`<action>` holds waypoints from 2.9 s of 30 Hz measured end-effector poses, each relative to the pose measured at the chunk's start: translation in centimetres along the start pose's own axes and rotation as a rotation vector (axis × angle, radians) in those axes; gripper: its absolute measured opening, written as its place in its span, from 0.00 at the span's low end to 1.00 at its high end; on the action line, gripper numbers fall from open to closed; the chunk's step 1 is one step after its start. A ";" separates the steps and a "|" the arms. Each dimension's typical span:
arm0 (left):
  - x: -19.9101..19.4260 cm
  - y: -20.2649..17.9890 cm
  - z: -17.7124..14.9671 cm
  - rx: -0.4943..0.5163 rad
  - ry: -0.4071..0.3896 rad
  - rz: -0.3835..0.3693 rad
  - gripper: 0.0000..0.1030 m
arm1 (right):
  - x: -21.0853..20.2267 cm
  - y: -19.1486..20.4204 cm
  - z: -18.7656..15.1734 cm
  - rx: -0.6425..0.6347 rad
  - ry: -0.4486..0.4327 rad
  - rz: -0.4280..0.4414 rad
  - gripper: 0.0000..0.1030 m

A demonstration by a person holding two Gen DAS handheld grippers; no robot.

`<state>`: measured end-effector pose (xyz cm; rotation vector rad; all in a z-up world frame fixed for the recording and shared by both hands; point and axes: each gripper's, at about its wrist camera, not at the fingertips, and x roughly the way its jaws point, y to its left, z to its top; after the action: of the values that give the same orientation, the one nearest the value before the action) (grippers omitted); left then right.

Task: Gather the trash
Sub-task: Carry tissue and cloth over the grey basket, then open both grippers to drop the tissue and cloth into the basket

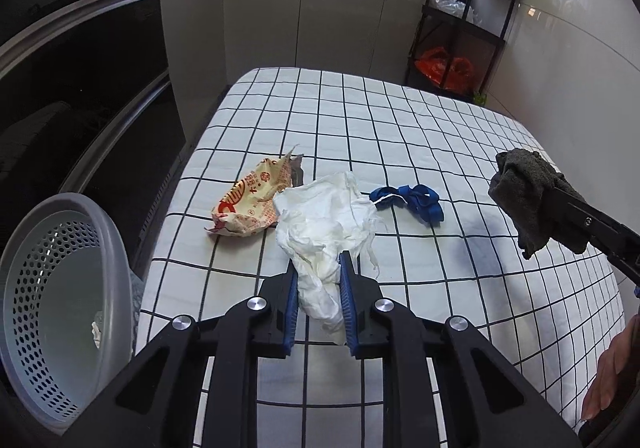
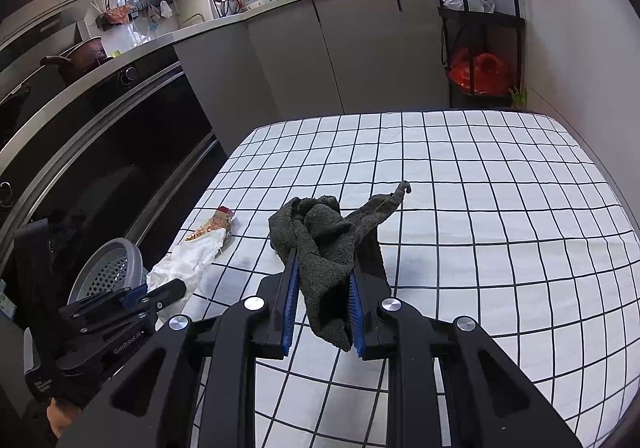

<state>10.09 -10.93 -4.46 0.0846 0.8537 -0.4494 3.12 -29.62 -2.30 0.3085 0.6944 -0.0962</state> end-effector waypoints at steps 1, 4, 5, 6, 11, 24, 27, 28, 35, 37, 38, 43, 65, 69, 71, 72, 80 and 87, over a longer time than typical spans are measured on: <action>-0.4 0.2 0.0 -0.002 -0.004 0.002 0.18 | -0.1 0.3 0.0 -0.003 -0.002 0.004 0.21; -1.8 1.1 0.0 -0.005 -0.023 0.014 0.18 | -0.2 1.3 0.0 -0.017 -0.005 0.020 0.21; -2.2 1.3 0.0 -0.004 -0.031 0.019 0.18 | -0.2 1.7 0.0 -0.021 -0.006 0.027 0.21; -2.7 1.6 -0.1 -0.004 -0.038 0.026 0.18 | -0.3 2.1 0.0 -0.026 -0.006 0.033 0.21; -4.6 3.6 -0.8 -0.012 -0.061 0.068 0.18 | -0.5 4.8 0.0 -0.047 -0.011 0.077 0.21; -10.0 13.5 -2.7 -0.121 -0.098 0.228 0.18 | 0.6 13.8 -0.8 -0.112 0.000 0.219 0.21; -11.1 15.9 -3.7 -0.143 -0.098 0.273 0.18 | 1.6 16.1 -1.3 -0.118 0.033 0.274 0.21; -11.3 16.6 -4.0 -0.149 -0.099 0.287 0.18 | 2.1 16.8 -1.6 -0.118 0.046 0.289 0.21; -12.9 20.8 -5.9 -0.202 -0.108 0.340 0.18 | 4.3 21.9 -3.1 -0.193 0.105 0.323 0.21; -13.0 21.8 -6.3 -0.220 -0.102 0.343 0.18 | 5.0 23.0 -3.4 -0.195 0.119 0.339 0.21; -13.1 22.3 -6.4 -0.229 -0.099 0.344 0.18 | 5.3 23.6 -3.6 -0.193 0.127 0.348 0.21; -13.1 23.8 -6.7 -0.247 -0.093 0.346 0.18 | 7.1 26.5 -4.1 -0.214 0.159 0.366 0.21; -11.0 27.2 -6.7 -0.329 -0.027 0.325 0.22 | 11.1 32.6 -5.0 -0.294 0.245 0.388 0.23; -11.1 27.8 -7.0 -0.349 -0.024 0.321 0.26 | 11.1 32.6 -4.9 -0.304 0.234 0.386 0.27; -11.1 27.8 -7.0 -0.352 -0.026 0.325 0.36 | 11.0 32.5 -4.9 -0.301 0.229 0.385 0.33; -11.2 27.8 -7.0 -0.352 -0.029 0.330 0.40 | 10.9 32.4 -4.9 -0.297 0.224 0.383 0.38; -11.5 27.8 -7.0 -0.347 -0.041 0.347 0.55 | 10.6 31.7 -4.6 -0.280 0.210 0.382 0.41; -11.5 27.5 -7.0 -0.341 -0.042 0.358 0.55 | 10.5 31.4 -5.0 -0.275 0.219 0.379 0.41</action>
<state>10.02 19.71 -3.38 -0.0858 0.8422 0.0321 13.99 1.87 -4.87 0.1833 0.8436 0.3964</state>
